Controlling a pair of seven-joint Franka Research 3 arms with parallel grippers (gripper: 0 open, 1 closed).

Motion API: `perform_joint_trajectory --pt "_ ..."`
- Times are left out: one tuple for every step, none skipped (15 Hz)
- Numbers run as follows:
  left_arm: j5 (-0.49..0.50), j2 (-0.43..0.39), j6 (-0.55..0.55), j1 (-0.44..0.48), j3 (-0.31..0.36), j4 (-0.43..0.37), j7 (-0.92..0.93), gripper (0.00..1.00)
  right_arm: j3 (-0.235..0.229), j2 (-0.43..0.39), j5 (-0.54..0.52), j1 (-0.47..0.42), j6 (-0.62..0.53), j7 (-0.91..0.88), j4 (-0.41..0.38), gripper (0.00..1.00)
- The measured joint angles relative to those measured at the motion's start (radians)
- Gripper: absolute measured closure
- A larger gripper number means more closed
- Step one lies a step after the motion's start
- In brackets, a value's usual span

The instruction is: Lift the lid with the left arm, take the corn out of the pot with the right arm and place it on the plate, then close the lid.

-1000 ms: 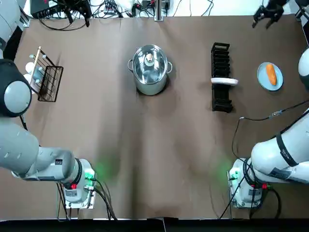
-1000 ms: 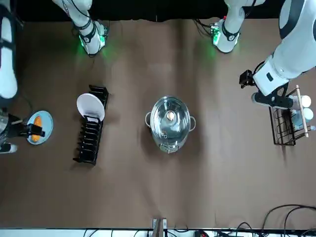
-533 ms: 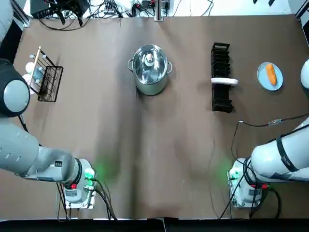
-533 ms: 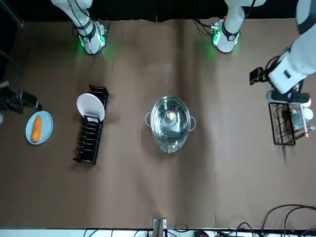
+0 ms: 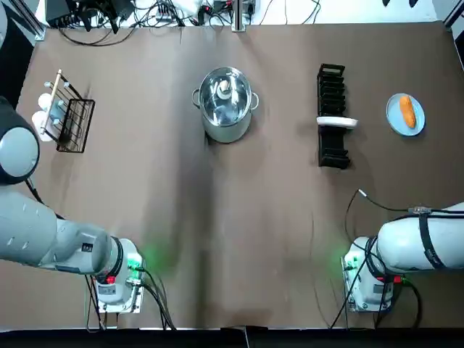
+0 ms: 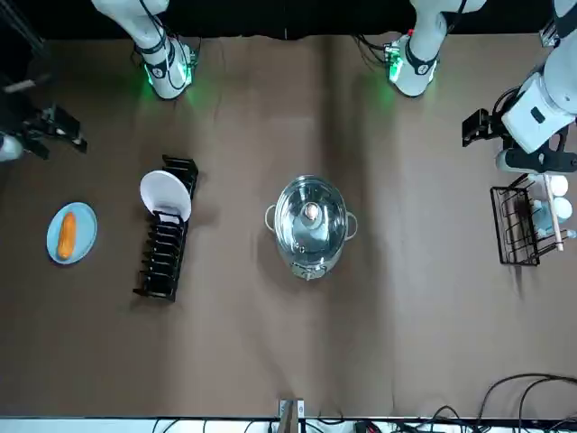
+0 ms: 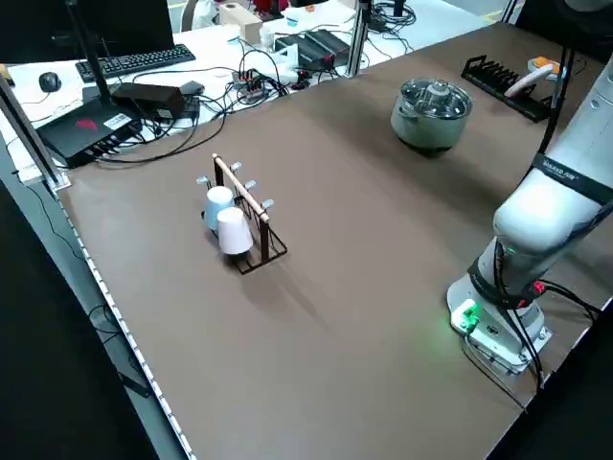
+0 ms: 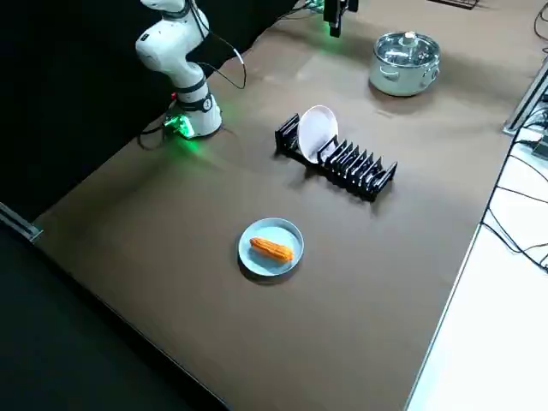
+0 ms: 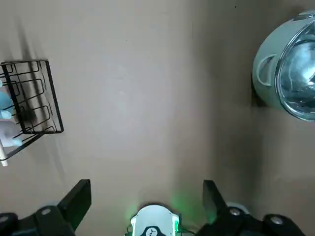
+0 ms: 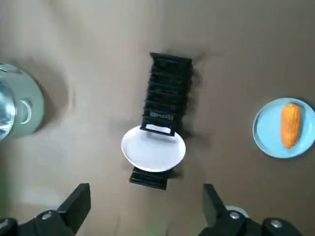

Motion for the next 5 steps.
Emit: perform_joint_trajectory --pt "0.0 0.0 0.002 0.0 0.0 0.0 0.0 0.0 0.0 0.0 -0.03 0.025 0.011 0.025 -0.019 0.0" --pt "0.0 0.0 0.013 0.0 0.001 0.0 -0.001 0.0 0.0 0.002 -0.067 0.066 0.036 0.054 -0.051 0.0" --pt "0.0 0.0 0.023 0.0 0.001 0.001 -0.002 0.0 0.0 0.001 -0.071 0.073 0.04 0.054 -0.058 0.0" --pt "0.0 0.0 0.03 0.0 0.001 0.001 -0.005 0.0 -0.001 0.001 -0.071 0.074 0.04 0.051 -0.06 0.0" --pt "0.0 0.0 0.033 0.0 0.001 0.001 -0.006 0.0 -0.004 0.001 -0.072 0.074 0.04 0.049 -0.061 0.0"
